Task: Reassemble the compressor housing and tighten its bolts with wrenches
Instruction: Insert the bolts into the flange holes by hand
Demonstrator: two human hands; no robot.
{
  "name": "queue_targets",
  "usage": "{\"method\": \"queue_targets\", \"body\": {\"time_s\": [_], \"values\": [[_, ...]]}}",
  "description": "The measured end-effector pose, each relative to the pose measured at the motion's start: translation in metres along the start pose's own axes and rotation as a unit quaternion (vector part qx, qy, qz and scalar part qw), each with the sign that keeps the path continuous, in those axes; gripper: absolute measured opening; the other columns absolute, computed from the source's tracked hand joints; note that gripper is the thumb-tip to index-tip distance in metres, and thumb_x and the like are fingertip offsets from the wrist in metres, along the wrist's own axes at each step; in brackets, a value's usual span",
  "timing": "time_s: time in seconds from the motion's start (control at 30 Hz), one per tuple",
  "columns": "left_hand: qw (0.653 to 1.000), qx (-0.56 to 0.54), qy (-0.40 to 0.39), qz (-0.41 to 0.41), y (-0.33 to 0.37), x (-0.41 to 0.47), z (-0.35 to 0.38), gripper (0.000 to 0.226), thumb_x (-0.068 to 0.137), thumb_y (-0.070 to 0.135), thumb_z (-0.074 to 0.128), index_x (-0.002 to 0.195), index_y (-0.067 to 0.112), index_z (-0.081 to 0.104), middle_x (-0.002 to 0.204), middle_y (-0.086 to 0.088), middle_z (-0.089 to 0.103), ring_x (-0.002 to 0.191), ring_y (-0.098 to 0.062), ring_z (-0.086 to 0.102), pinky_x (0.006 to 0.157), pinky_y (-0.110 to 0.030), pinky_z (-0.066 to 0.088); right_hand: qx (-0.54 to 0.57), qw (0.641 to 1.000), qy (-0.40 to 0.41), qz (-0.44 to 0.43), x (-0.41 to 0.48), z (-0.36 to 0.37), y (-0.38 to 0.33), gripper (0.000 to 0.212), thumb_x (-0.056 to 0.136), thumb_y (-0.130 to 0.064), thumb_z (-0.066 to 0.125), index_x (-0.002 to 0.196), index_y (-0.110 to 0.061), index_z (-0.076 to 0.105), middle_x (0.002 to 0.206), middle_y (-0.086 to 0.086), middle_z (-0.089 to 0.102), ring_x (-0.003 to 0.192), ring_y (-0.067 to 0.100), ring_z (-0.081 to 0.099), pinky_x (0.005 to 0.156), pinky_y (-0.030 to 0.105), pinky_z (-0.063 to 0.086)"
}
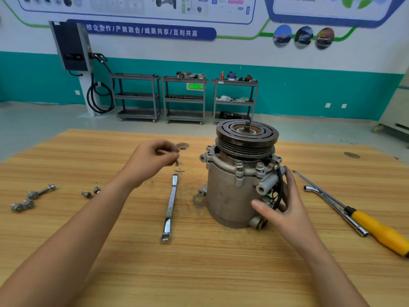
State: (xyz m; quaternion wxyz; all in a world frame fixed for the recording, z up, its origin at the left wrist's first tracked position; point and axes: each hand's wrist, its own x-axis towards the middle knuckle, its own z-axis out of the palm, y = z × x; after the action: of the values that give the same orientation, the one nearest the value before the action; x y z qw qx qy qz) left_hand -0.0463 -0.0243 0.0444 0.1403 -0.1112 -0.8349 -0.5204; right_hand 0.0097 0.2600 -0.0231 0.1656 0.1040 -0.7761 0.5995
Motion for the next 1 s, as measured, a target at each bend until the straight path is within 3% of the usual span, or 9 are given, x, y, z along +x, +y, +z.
{"method": "queue_targets", "body": {"time_s": [0.07,0.2,0.43,0.6,0.77,0.87,1.0], "values": [[0.996,-0.053,0.002,0.072,0.030,-0.005,0.008,0.020,0.083,0.003,0.064,0.082,0.023,0.064,0.081,0.005,0.067,0.073,-0.002,0.067,0.068,-0.013,0.053,0.002,1.000,0.000,0.001,-0.001,0.000,0.000,0.106,0.049,-0.053,0.072,0.136,-0.050,0.013,0.119,-0.050,0.031,0.107,-0.035,0.031,0.085,0.010,0.035],[0.987,0.031,-0.005,0.155,0.060,-0.007,0.018,0.025,0.082,0.006,0.067,0.081,0.031,0.061,0.082,0.016,0.064,0.076,0.003,0.064,0.072,-0.010,0.051,0.006,1.000,-0.003,0.001,-0.002,0.000,-0.001,0.107,0.050,-0.051,0.073,0.141,-0.047,0.015,0.124,-0.044,0.034,0.114,-0.027,0.034,0.087,0.010,0.037],[0.974,0.128,-0.024,0.188,0.064,-0.003,0.025,0.019,0.084,0.007,0.065,0.088,0.025,0.060,0.084,0.019,0.058,0.082,0.002,0.060,0.075,-0.012,0.049,0.008,1.000,-0.002,0.001,-0.003,0.000,-0.005,0.102,0.053,-0.047,0.072,0.138,-0.048,0.017,0.123,-0.044,0.034,0.113,-0.028,0.034,0.098,0.018,0.034],[0.948,0.206,-0.049,0.238,0.063,0.002,0.029,0.014,0.084,0.002,0.064,0.096,0.008,0.068,0.085,0.007,0.057,0.076,-0.004,0.058,0.074,-0.010,0.047,0.007,1.000,-0.001,0.004,-0.003,0.000,-0.004,0.096,0.053,-0.047,0.072,0.132,-0.052,0.018,0.119,-0.047,0.034,0.108,-0.033,0.033,0.096,0.014,0.032],[0.938,0.202,-0.062,0.276,0.057,-0.001,0.023,0.017,0.085,0.001,0.063,0.099,0.007,0.069,0.086,0.009,0.061,0.079,0.001,0.058,0.077,-0.009,0.048,0.008,1.000,-0.006,0.005,-0.003,-0.002,-0.003,0.090,0.052,-0.052,0.071,0.125,-0.060,0.020,0.113,-0.053,0.036,0.106,-0.034,0.034,0.083,0.003,0.037],[0.940,0.195,-0.042,0.278,0.050,-0.009,0.021,0.017,0.085,0.000,0.062,0.099,0.007,0.070,0.091,0.008,0.064,0.085,-0.007,0.062,0.082,-0.016,0.049,0.008,1.000,-0.008,0.006,-0.003,-0.002,-0.005,0.084,0.052,-0.052,0.071,0.118,-0.064,0.020,0.109,-0.058,0.037,0.106,-0.034,0.035,0.080,-0.002,0.038],[0.943,0.191,-0.027,0.272,0.049,-0.012,0.021,0.022,0.086,-0.003,0.059,0.101,0.008,0.071,0.094,0.010,0.064,0.088,-0.004,0.061,0.083,-0.011,0.047,0.013,1.000,-0.005,0.005,-0.003,-0.001,-0.005,0.087,0.051,-0.053,0.071,0.122,-0.061,0.021,0.115,-0.049,0.037,0.106,-0.034,0.034,0.088,0.007,0.035]]}}
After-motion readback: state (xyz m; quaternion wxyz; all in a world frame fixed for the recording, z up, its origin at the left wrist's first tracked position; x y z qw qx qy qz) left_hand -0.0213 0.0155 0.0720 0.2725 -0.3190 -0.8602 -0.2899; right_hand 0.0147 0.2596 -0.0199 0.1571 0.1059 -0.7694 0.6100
